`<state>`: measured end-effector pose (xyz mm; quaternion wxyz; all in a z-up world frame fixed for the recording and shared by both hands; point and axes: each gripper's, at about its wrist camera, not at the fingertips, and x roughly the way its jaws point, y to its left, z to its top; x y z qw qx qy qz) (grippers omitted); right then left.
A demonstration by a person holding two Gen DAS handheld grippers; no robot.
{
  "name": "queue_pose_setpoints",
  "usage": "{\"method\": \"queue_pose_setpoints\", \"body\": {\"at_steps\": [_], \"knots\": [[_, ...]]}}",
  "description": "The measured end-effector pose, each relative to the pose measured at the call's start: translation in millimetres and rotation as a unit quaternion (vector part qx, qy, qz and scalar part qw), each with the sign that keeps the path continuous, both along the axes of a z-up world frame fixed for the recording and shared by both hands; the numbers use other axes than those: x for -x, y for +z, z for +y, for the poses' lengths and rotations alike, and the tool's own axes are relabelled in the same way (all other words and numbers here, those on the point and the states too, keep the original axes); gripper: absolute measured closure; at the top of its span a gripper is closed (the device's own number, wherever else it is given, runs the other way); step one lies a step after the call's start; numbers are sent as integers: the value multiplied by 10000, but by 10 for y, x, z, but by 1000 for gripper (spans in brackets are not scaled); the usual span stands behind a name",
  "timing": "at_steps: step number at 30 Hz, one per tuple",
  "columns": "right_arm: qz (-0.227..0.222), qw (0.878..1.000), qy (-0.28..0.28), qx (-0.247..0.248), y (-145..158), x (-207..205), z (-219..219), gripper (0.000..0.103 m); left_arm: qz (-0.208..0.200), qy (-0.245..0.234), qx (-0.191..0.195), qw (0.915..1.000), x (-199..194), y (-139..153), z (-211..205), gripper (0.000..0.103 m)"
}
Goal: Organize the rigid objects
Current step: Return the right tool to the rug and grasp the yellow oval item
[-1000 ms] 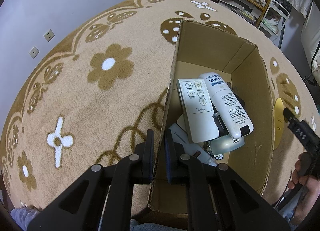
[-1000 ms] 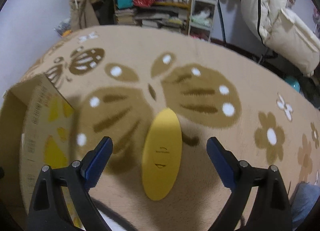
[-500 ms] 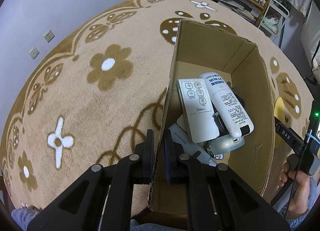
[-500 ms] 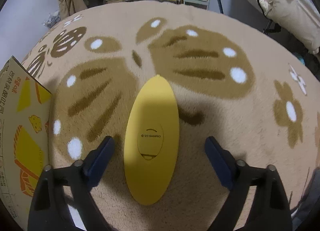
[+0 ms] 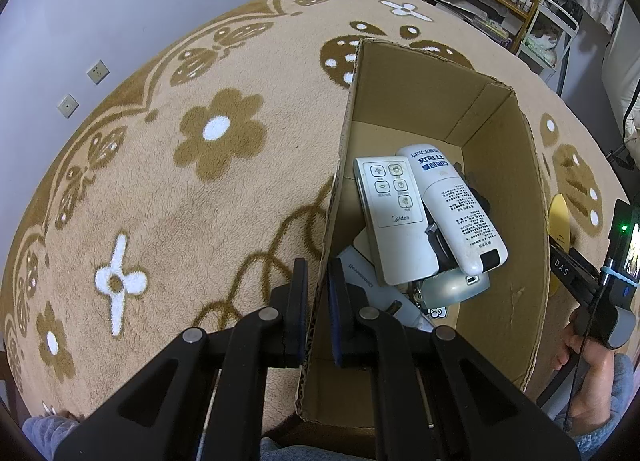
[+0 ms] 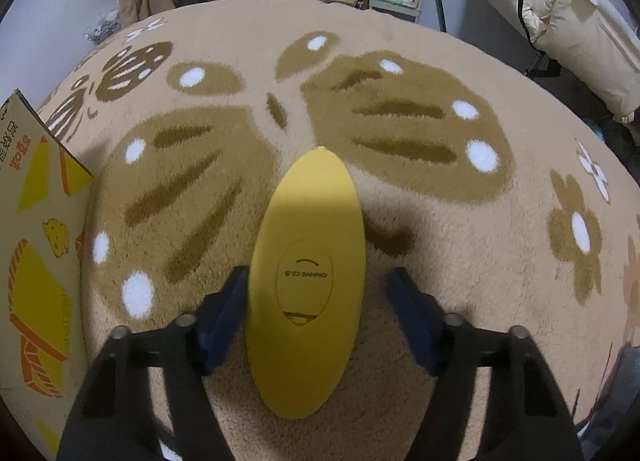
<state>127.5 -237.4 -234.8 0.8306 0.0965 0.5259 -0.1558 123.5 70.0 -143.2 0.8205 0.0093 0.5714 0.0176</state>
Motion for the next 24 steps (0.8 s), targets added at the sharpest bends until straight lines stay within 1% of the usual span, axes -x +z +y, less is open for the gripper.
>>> {"method": "queue_pose_setpoints", "body": {"at_steps": [4,9,17,24], "knots": [[9,10000,65,76,28,-15,40,43,-1,-2,-5,10000,0,-3,-3,94],[-33,10000,58,54,61,-3,34,43,0,-1,-2,10000,1,0,1,94],[-283,9995,136,-68,215,-15,110,43,7,-3,13,10000,9,-7,-4,94],[-586,9976,318,-176,488,-45,241,43,10,0,27,10000,11,-7,1,94]]}}
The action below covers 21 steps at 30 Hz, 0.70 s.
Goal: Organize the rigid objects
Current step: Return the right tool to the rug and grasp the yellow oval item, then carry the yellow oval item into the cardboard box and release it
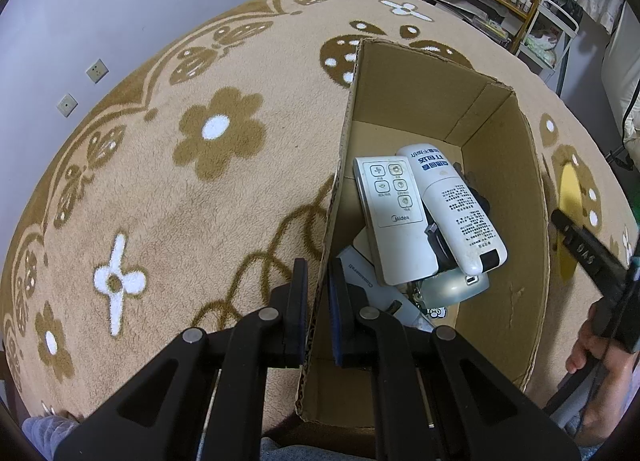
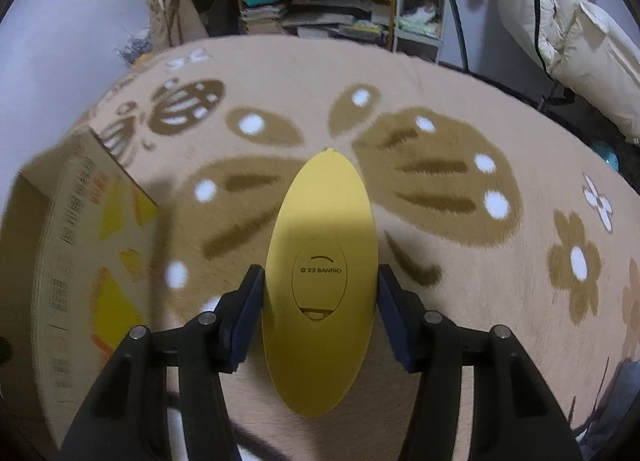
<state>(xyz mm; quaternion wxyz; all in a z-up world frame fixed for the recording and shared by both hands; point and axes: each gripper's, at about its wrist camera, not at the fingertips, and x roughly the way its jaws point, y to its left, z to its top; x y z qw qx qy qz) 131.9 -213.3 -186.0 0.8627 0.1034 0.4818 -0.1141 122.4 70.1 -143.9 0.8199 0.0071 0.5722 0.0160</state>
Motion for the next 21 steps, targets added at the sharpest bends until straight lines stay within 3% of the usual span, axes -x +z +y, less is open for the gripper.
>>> {"method": "queue_pose_setpoints", "body": {"at_steps": [9,16,21], "knots": [[-545,9977,363,-190,516,-2,276,43,2,3,10,10000,1,1,1,94],[-1166,9865,919,-692,988,53,599,43,2,4,10,10000,2,3,1,94],[-1209,9773,1468,-930,1042,53,915,43,2,5,10,10000,2,3,2,94]]}}
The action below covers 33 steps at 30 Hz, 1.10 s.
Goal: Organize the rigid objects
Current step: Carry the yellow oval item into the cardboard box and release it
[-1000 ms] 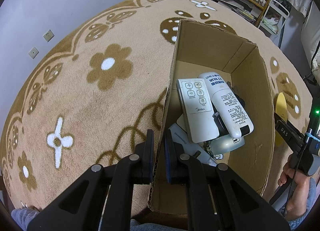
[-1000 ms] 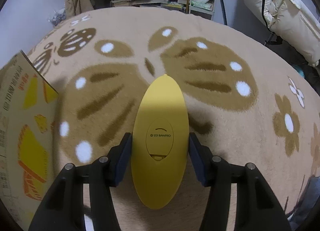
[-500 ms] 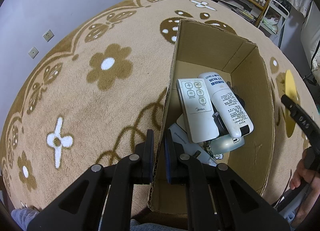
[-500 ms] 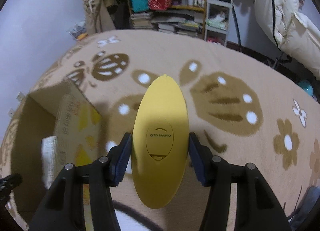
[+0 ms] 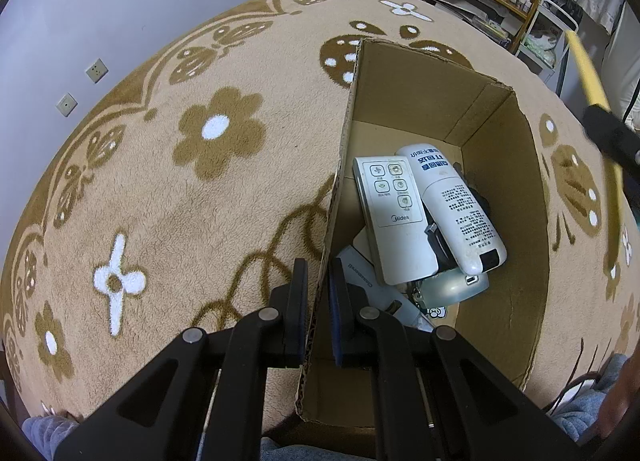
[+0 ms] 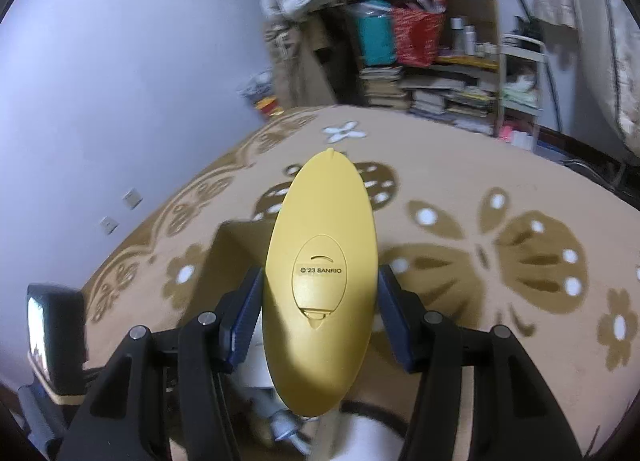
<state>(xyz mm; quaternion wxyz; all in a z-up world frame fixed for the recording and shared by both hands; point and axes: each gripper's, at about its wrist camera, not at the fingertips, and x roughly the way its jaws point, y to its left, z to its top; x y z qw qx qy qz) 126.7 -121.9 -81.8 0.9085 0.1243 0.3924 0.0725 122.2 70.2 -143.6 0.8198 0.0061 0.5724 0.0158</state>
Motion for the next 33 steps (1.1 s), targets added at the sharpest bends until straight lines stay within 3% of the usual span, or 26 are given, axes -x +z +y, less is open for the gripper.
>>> {"method": "queue_pose_setpoints", "body": {"at_steps": [12,21,33], "knots": [[398,9966,674,245,-346,20,425,43,0,2,12,10000,0,2,1,93],[687,9953,631,263,-476,23,397,43,0,-2,-4,10000,-9,13,2,93],[609,9959,592,298,-375,126,341,41,-51,-38,-113,9999,0,20,-6,92]]}}
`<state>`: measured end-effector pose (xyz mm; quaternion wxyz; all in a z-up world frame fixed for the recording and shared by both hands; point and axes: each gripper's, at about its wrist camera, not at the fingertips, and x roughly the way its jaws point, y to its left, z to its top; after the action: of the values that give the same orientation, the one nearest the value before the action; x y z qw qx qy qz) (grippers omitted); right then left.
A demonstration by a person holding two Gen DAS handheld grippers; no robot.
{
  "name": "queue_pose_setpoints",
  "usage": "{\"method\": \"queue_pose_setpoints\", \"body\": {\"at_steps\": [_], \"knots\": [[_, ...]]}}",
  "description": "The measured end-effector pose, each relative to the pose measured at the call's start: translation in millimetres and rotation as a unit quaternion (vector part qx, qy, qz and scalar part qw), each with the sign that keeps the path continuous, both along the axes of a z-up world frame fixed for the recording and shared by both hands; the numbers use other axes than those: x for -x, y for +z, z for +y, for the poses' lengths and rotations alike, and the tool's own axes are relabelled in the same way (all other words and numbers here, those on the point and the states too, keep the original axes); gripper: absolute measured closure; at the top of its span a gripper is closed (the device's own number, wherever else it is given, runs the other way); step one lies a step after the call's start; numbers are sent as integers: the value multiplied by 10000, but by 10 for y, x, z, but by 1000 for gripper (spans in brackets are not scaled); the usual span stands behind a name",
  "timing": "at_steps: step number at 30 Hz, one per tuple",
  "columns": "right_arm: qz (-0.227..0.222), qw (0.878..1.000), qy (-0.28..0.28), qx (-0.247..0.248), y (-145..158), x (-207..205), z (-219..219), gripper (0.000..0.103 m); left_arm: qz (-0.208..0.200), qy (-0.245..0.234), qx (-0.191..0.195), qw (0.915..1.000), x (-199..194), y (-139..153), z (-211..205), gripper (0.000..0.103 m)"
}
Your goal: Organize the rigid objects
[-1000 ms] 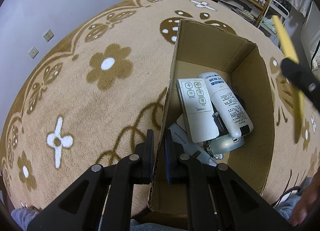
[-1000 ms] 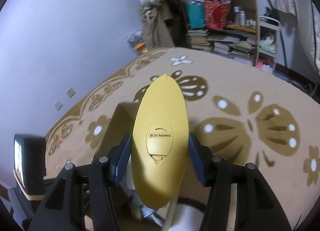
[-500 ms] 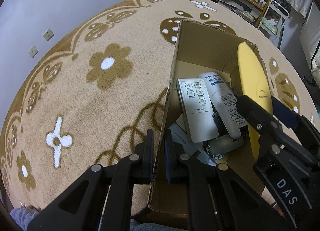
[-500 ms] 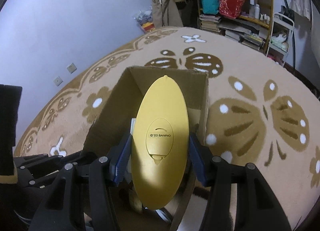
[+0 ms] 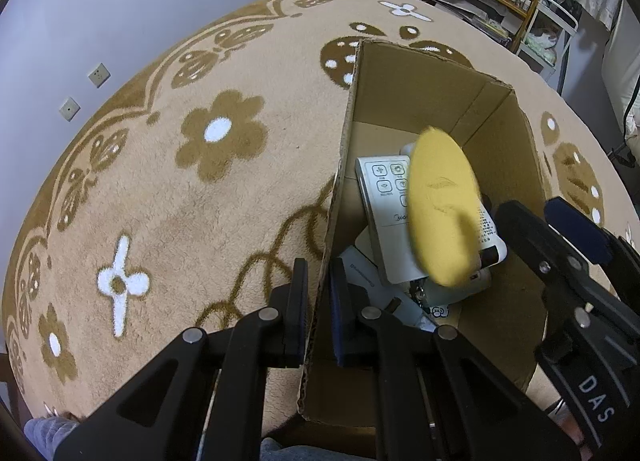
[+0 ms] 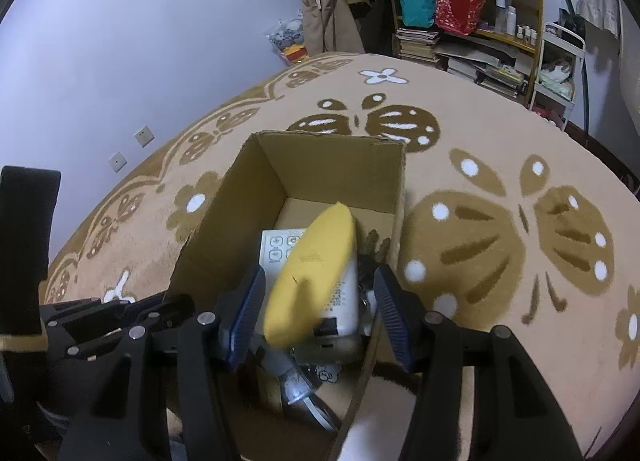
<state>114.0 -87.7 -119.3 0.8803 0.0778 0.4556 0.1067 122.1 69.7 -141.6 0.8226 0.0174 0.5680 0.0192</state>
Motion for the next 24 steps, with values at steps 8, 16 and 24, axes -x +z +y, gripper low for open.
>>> {"method": "queue_pose_setpoints", "body": {"at_steps": [8,16,24], "knots": [[-48,9997,-130,223,112,187,-142,17,-215,58,-53,9997,88,87,-14,88],[-535,9956,-462,610,492,508,-320,0,-804,-116,37,9967,277,378,-87,72],[-926,9923,-608,549,877,981,-539,0,-1731,-408,-101,9840,715,889,-175,21]]}}
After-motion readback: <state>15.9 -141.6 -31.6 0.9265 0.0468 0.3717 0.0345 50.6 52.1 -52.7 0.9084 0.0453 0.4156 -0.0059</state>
